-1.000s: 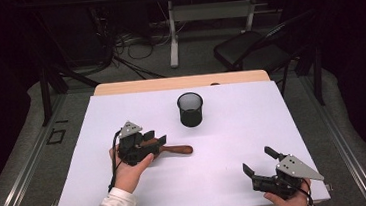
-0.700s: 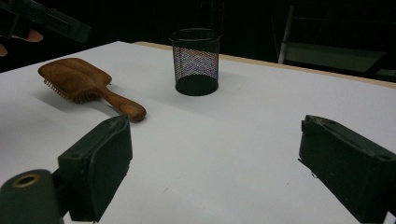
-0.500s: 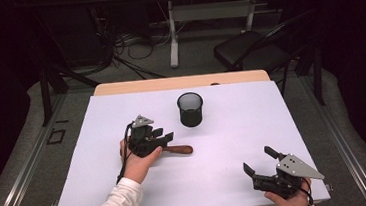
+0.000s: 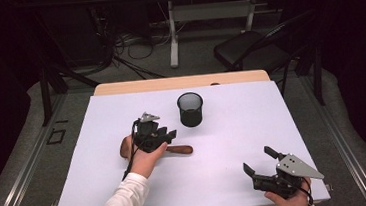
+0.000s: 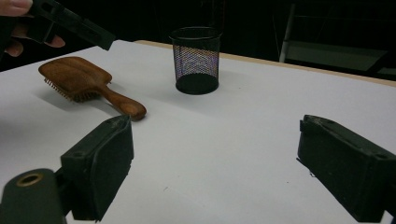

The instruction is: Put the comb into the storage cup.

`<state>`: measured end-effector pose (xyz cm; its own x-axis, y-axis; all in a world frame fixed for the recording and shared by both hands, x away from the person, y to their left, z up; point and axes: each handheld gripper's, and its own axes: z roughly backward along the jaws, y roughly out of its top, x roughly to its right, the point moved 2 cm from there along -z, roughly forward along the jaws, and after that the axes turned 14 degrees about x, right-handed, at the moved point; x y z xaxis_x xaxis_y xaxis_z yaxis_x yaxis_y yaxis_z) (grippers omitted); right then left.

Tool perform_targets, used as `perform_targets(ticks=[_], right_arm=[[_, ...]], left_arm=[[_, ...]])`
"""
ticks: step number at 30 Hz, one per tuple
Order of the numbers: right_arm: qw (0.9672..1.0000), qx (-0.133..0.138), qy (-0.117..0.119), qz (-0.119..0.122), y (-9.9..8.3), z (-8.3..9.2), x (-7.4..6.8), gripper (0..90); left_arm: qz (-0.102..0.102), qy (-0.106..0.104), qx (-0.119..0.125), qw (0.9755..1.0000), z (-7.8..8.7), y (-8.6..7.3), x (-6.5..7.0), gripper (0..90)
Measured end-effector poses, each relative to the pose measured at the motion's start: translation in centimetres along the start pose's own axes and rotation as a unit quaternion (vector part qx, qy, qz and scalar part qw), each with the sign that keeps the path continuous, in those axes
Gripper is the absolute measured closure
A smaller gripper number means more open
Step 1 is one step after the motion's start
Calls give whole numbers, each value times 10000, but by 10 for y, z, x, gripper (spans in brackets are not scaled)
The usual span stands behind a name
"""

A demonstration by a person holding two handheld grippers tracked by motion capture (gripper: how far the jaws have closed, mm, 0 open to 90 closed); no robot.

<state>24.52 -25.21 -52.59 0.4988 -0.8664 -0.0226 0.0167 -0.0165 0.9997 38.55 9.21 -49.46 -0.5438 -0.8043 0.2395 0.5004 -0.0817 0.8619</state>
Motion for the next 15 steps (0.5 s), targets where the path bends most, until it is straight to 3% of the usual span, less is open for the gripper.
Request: perform_targets(ticks=[6, 15], right_arm=[[10000, -9, -4, 6, 0, 0, 1, 106], [10000, -11, 0, 3, -1, 0, 1, 110]], left_arm=[[175, 84, -178, 9997, -11, -3, -3, 651], [193, 277, -382, 9987, -23, -5, -4, 751]])
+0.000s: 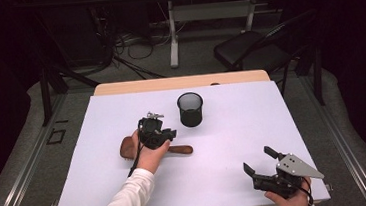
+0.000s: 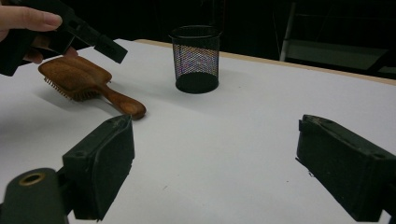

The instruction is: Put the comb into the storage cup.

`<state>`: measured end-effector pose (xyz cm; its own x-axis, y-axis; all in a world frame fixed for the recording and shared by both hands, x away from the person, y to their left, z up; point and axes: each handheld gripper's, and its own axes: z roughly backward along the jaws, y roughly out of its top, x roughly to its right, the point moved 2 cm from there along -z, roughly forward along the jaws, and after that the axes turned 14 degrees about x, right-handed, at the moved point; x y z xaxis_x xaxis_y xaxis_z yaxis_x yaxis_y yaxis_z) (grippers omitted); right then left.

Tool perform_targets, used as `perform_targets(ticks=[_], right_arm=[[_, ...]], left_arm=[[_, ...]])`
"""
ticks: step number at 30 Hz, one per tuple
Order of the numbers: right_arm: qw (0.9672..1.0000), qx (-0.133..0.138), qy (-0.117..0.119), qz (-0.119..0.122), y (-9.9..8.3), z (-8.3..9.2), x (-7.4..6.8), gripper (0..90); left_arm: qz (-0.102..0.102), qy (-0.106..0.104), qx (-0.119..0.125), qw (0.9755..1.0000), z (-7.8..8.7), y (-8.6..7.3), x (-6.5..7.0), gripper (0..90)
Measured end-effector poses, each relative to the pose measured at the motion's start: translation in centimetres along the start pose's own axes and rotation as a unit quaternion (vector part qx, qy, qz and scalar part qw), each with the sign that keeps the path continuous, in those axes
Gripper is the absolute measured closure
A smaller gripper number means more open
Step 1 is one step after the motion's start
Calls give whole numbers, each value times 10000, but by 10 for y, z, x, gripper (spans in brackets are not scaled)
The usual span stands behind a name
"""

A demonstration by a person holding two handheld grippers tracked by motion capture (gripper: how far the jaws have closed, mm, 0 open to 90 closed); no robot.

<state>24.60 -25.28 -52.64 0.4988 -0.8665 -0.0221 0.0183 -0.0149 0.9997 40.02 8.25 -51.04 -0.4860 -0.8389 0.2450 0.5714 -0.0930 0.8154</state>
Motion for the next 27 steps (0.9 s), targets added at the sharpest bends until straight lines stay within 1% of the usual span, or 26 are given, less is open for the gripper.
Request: perform_targets(ticks=[1, 3, 13, 16, 17, 20, 22, 27], right_arm=[[10000, -3, 2, -24, 0, 0, 0, 110], [10000, -4, 1, -24, 0, 0, 0, 110], [10000, -26, 7, -17, 0, 0, 0, 111], [10000, -18, 11, -16, 0, 0, 0, 112], [10000, -24, 10, -13, 0, 0, 0, 112], [10000, -26, 13, -15, 0, 0, 1, 114], [10000, -27, 15, -24, 0, 0, 1, 114], [10000, -30, 17, -15, 0, 0, 1, 117]], left_arm=[[18, -17, -32, 10000, -1, 0, 0, 762], [2, 34, -75, 10000, -4, -2, 1, 769], [-78, 209, -216, 9995, -14, -6, 3, 894], [-50, 237, -287, 9993, -18, -8, 4, 898], [-29, 254, -347, 9991, -21, -9, 4, 899], [-1, 296, -366, 9989, -25, -11, 4, 899], [15, 330, -437, 9985, -28, -13, 4, 899], [31, 354, -517, 9980, -32, -16, 5, 899]])
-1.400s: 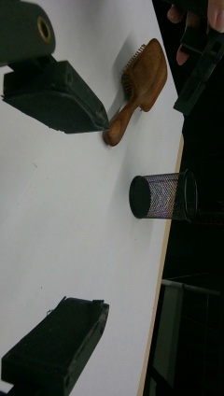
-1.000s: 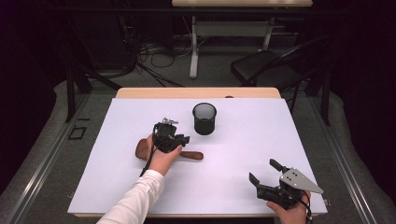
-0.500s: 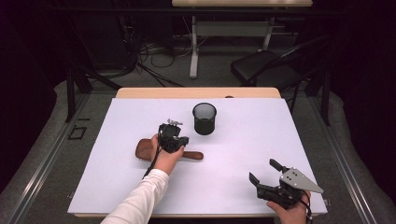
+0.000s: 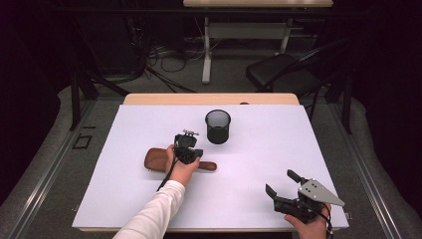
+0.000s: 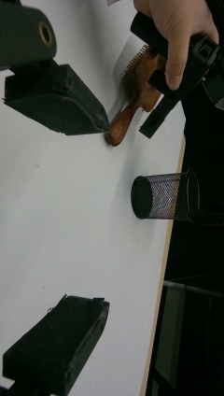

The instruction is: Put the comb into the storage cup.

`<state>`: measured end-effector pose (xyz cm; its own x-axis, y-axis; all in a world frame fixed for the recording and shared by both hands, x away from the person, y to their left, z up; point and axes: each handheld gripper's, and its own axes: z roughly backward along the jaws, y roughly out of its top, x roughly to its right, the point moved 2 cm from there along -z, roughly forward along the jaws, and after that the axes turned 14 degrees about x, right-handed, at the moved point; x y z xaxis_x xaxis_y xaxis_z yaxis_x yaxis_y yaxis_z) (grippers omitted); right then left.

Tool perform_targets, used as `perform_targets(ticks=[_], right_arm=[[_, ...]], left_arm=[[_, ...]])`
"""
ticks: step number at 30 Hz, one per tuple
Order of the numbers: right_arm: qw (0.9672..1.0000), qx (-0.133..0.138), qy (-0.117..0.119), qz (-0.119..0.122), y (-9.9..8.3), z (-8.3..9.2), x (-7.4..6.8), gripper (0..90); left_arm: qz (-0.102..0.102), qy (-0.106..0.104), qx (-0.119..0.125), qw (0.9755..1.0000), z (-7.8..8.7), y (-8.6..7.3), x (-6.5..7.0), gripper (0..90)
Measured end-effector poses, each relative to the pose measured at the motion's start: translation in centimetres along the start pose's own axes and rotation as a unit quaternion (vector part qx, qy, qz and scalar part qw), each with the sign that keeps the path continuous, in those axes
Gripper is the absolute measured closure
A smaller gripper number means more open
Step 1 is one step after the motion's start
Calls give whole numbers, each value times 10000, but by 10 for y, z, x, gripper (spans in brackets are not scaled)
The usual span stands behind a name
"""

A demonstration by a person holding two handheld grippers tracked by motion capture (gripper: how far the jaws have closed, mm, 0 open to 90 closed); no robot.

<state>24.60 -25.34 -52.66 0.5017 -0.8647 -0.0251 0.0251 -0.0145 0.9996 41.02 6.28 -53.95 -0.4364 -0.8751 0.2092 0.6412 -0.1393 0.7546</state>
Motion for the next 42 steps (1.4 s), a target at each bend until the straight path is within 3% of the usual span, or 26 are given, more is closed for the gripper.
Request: perform_targets(ticks=[21, 27, 31, 42], right_arm=[[10000, -17, 17, -61, -1, 0, 1, 125], [10000, -28, 18, -66, -1, 0, 1, 126], [10000, -50, 11, -74, -1, -1, 1, 130], [9999, -61, 7, -92, -2, -1, 1, 132]], left_arm=[[-38, -117, -287, 9995, -9, -12, 5, 899], [-106, -177, -291, 9994, -7, -12, 5, 900], [-20, -227, -264, 9994, -4, -13, 5, 900], [-177, -336, -394, 9985, 5, -17, 7, 900]])
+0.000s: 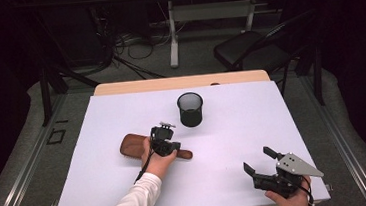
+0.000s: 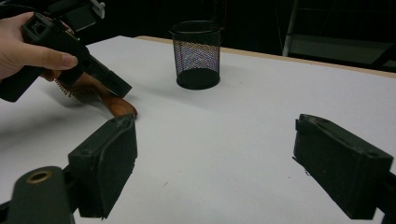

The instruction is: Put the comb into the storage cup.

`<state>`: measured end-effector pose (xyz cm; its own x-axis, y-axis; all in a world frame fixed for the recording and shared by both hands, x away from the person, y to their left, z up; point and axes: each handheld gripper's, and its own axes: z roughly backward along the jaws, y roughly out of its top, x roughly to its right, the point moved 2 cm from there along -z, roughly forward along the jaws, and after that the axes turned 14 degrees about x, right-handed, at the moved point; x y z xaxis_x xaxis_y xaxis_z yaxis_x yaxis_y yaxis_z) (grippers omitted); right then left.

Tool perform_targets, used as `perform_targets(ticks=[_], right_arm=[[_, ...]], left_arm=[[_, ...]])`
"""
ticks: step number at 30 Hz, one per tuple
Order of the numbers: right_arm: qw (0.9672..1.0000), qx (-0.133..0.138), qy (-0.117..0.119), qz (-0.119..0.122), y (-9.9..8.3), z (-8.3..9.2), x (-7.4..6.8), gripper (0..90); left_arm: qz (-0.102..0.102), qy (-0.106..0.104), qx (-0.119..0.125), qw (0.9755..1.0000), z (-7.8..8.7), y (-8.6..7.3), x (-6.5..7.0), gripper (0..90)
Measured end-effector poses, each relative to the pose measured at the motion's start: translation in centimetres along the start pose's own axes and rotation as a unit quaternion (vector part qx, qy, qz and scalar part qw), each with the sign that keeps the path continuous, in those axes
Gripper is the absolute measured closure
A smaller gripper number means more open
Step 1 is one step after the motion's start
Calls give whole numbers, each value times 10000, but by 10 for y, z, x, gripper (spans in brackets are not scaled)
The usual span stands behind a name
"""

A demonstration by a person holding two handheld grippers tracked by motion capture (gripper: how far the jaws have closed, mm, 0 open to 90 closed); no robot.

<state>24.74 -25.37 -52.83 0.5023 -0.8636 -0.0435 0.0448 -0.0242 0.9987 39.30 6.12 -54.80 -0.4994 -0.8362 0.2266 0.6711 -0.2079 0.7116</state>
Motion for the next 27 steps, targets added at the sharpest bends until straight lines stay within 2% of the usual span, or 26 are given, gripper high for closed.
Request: perform_targets(ticks=[10, 14, 27], right_arm=[[10000, 12, -16, -2, 0, 0, 1, 133], [10000, -4, -9, 4, 0, 0, 1, 138], [10000, 4, -4, 10, 0, 0, 1, 140]], left_arm=[[-213, -109, -146, 9996, 8, -9, 4, 900], [-223, -120, -187, 9995, 11, -14, 5, 900], [-467, -99, -193, 9987, 25, -28, 5, 900]])
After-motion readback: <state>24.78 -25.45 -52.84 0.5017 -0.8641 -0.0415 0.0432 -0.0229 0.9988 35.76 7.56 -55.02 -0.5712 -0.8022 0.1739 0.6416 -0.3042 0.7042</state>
